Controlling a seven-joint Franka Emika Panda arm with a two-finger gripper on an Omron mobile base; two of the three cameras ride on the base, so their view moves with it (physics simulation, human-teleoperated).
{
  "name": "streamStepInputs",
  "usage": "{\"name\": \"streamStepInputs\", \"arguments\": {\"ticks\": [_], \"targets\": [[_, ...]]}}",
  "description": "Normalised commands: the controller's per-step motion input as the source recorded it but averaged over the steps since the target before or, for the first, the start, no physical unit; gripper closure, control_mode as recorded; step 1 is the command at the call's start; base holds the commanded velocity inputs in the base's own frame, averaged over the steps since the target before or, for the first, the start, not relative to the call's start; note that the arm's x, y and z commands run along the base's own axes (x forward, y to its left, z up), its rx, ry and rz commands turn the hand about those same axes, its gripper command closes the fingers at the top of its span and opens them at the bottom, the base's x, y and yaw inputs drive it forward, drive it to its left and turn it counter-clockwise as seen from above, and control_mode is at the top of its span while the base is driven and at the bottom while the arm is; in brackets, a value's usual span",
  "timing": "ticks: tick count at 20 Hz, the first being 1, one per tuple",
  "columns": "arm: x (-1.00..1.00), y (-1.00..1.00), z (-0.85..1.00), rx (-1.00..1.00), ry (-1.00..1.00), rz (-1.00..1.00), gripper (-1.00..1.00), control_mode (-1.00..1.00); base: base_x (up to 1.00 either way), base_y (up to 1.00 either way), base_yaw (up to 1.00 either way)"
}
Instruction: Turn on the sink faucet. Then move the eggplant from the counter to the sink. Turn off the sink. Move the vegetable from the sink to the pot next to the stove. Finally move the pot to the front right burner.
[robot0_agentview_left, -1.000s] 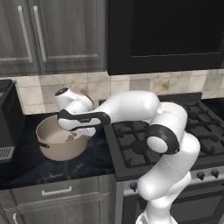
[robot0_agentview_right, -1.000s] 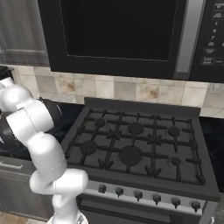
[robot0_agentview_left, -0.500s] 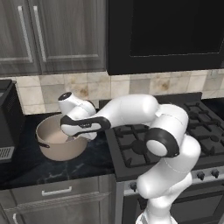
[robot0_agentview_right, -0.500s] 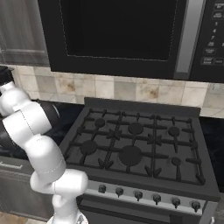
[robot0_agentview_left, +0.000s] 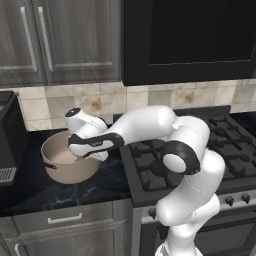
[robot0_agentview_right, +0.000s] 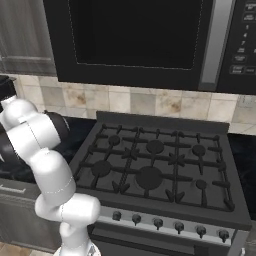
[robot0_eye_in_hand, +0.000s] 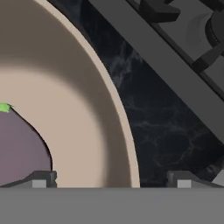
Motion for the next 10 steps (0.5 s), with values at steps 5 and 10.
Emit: {"name": "streamStepInputs", "arguments": {"ticks": [5, 10], "targets": [[0.00, 0.06, -0.32, 0.00, 0.00, 0.00, -1.00, -1.00, 0.00, 0.00, 0.00], [0.00, 0.02, -0.26, 0.00, 0.00, 0.00, 1.00, -1.00, 0.00, 0.00, 0.00]]}}
